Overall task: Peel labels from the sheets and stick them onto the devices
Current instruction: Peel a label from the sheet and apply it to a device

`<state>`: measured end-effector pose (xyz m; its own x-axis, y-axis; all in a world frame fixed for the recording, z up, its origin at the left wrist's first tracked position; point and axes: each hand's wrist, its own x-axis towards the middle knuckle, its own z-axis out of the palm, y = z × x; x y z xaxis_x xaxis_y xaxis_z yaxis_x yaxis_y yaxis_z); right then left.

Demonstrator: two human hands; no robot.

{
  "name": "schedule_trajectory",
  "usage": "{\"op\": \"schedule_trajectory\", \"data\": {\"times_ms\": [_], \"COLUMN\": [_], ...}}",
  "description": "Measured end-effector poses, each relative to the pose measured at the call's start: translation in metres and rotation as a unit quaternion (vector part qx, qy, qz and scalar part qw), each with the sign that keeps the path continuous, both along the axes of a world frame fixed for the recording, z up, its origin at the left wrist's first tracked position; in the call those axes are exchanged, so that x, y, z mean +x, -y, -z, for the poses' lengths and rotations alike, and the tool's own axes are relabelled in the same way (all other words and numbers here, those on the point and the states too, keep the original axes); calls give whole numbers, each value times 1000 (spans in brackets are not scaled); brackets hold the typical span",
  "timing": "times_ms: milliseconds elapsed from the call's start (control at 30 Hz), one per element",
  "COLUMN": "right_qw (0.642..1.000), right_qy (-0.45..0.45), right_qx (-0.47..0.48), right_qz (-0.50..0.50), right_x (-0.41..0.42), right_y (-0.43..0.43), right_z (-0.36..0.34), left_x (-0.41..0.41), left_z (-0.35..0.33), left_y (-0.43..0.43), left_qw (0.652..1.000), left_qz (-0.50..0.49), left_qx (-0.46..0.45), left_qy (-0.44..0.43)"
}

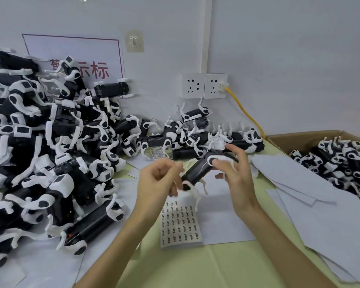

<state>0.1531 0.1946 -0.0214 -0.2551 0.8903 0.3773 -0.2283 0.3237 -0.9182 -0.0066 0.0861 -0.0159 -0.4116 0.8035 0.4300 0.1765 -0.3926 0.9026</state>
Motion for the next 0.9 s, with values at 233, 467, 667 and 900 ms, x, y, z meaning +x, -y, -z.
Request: {"op": "schedule_trajectory", "data": {"times_ms": [233, 467, 667, 900], "right_qw": [993, 981, 982, 998], "right_qy": [31, 88, 113, -20], "right_qx": [-4, 93, 121, 54], "right_qz": [-110, -143, -87, -40], "right_x": [-4, -5, -6, 1], "right_y": [9, 13, 12, 11], "right_z": [3, 0, 1, -10], "left_x": [0, 4, 4, -5], "left_z": [6, 8, 11, 13], "left_y": [-1, 1, -3, -5], "left_qw": [975, 982, 983, 983], "left_qz": [118, 89, 64, 42], "left_qx": [-181, -164, -143, -120], "left_qy": [-59, 30, 95, 134]}}
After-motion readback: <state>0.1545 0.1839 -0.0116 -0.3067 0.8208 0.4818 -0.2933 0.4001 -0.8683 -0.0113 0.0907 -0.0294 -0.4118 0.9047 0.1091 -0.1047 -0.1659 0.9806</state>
